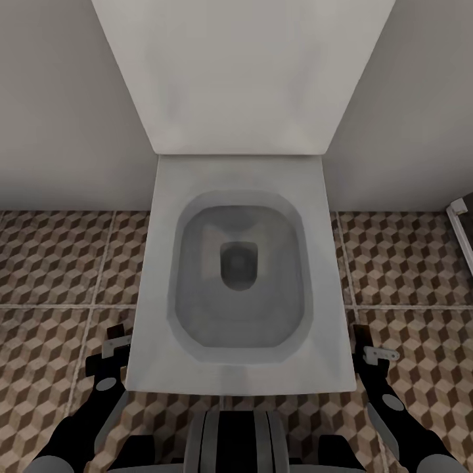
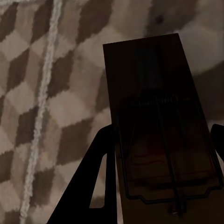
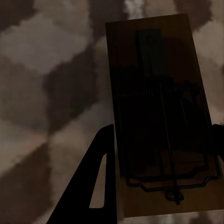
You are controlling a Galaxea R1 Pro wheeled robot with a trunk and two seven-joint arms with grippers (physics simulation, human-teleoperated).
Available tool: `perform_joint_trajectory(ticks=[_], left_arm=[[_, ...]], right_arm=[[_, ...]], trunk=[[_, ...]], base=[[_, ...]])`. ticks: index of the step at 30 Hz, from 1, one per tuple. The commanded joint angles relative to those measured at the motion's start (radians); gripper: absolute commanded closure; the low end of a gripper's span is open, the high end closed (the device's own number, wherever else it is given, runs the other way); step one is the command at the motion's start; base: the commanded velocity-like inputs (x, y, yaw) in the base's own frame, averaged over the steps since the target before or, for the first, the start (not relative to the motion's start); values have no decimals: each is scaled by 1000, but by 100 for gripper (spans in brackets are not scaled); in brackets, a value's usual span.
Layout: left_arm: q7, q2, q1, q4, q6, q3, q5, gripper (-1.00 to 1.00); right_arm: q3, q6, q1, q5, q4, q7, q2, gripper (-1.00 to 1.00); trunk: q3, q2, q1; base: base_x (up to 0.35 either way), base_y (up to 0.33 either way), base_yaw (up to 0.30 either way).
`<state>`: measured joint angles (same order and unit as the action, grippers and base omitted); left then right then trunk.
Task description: Take the four mousetraps from the cabinet in the bathroom and place them on the bathroom floor. Make sure all four end up on the same floor surface, and ensure that at least two of them are either under or directly next to the same bathroom sink.
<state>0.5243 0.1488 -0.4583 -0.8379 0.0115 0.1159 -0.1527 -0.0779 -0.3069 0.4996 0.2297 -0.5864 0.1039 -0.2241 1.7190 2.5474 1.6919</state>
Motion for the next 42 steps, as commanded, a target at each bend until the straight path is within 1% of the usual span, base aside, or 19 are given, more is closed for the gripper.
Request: perform_joint_trajectory(ticks=[1, 42], left_arm=[[11, 2, 0, -1, 2, 7, -8, 100], [11, 2, 0, -1, 2, 7, -8, 100]], right_arm=[[-8, -5, 0, 11, 0, 3, -1, 100], [-7, -5, 0, 11, 0, 4, -1, 100]], trunk=[[0, 0, 0], [0, 0, 0]], base=[[0, 0, 0], [0, 0, 0]])
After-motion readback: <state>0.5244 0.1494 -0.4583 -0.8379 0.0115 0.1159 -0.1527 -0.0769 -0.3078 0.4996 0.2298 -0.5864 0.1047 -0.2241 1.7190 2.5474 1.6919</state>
